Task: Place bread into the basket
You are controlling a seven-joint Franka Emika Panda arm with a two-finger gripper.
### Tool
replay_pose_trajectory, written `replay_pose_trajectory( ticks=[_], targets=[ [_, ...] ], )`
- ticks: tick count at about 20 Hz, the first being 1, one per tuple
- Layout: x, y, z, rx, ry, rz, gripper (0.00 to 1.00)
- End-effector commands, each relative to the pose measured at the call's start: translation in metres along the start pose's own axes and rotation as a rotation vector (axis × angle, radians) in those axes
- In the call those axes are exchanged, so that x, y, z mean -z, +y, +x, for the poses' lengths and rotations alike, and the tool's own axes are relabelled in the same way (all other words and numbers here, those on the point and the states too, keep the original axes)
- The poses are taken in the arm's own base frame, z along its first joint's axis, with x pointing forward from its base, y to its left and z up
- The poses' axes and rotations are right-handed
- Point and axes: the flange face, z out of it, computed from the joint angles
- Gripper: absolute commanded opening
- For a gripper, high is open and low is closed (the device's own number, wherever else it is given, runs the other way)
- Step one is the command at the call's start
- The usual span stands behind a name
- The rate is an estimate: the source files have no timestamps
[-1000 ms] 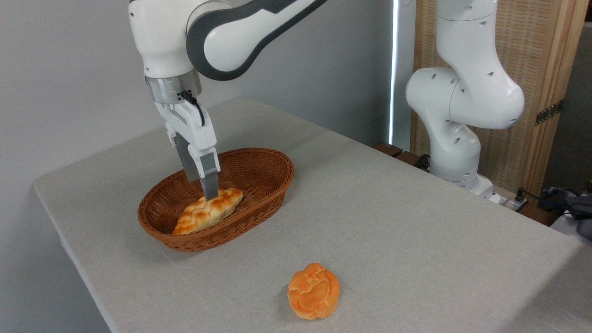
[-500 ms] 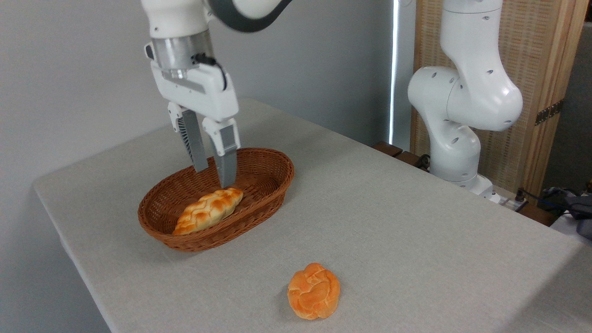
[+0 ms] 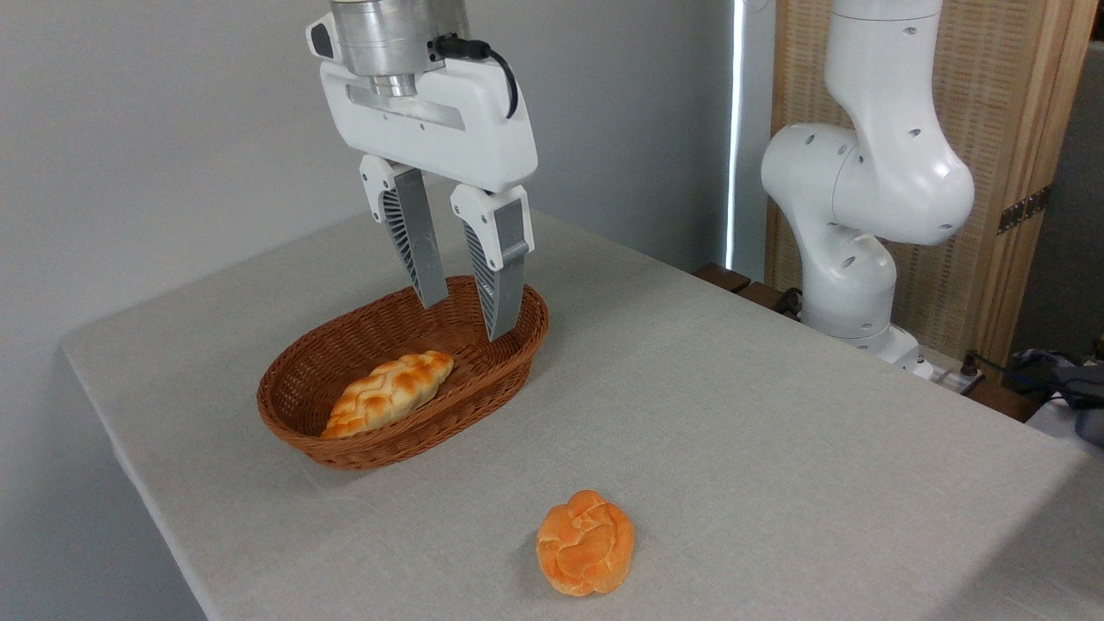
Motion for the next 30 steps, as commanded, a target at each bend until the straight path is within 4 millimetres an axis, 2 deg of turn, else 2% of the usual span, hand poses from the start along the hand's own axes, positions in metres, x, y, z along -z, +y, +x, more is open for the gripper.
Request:
replay_pose_trajectory(
  ticks=[1,9,18,21,30],
  targets=[
    [0.01,-0.008,-0.008,-0.043,0.003,-0.064,1.0],
    [0.017,-0.001,-0.003,-0.041,0.032,-0.087,1.0],
    [0.011,-0.003,0.005,-0.038,0.069,-0.061,1.0],
    [0.007,0.008,0.012,-0.062,0.056,-0.057,1.0],
    [0.006,0.005,0.013,-0.059,0.062,-0.047,1.0]
  ],
)
